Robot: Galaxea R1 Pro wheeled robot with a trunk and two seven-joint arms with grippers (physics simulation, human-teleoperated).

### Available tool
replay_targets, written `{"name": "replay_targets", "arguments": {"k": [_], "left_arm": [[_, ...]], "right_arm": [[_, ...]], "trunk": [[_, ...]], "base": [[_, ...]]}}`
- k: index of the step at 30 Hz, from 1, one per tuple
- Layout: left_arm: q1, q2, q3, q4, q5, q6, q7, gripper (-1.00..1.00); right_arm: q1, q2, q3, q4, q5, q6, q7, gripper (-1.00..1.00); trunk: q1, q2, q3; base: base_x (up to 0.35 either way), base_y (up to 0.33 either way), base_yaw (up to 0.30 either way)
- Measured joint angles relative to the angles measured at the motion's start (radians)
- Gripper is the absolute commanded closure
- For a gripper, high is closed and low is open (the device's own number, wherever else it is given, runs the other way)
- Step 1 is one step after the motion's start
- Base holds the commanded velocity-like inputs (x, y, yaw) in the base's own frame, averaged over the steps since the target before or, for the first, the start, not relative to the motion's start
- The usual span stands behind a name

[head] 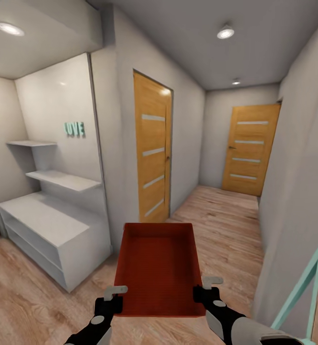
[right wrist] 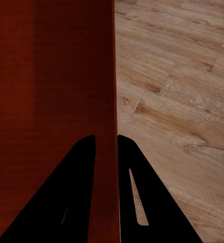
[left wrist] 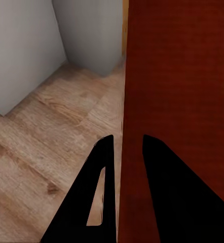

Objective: Move the two storage containers from the living room to the garage. In the garage, place one container on the floor and stack the other container on top of it (either order is fine).

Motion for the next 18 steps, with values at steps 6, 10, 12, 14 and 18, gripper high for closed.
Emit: {"name": "replay_targets", "arguments": {"k": [6,10,12,14,18], "left_arm": [[0.0,0.0,0.0,0.0,0.0,0.0,0.0,1.0],[0.0,0.0,0.0,0.0,0.0,0.0,0.0,1.0],[0.0,0.0,-0.001,0.0,-0.001,0.0,0.0,1.0],[0.0,-0.001,-0.001,0.0,-0.001,0.0,0.0,1.0],[0.0,-0.001,-0.001,0.0,-0.001,-0.001,0.0,1.0]], "right_arm": [[0.0,-0.001,-0.001,0.0,-0.001,0.0,0.002,1.0],[0.0,-0.001,-0.001,0.0,-0.001,0.0,0.002,1.0],[0.0,-0.002,-0.002,0.0,-0.001,0.0,0.005,1.0],[0.0,-0.002,-0.002,0.0,-0.001,0.0,0.005,1.0],[0.0,-0.002,-0.002,0.0,-0.001,0.0,0.006,1.0]], "trunk": [[0.0,0.0,0.0],[0.0,0.0,0.0],[0.0,0.0,0.0],[0.0,0.0,0.0],[0.0,0.0,0.0]], "base": [[0.322,0.0,-0.233],[0.322,0.0,-0.132],[0.322,0.0,-0.024],[0.322,0.0,-0.012],[0.322,0.0,-0.004]]}}
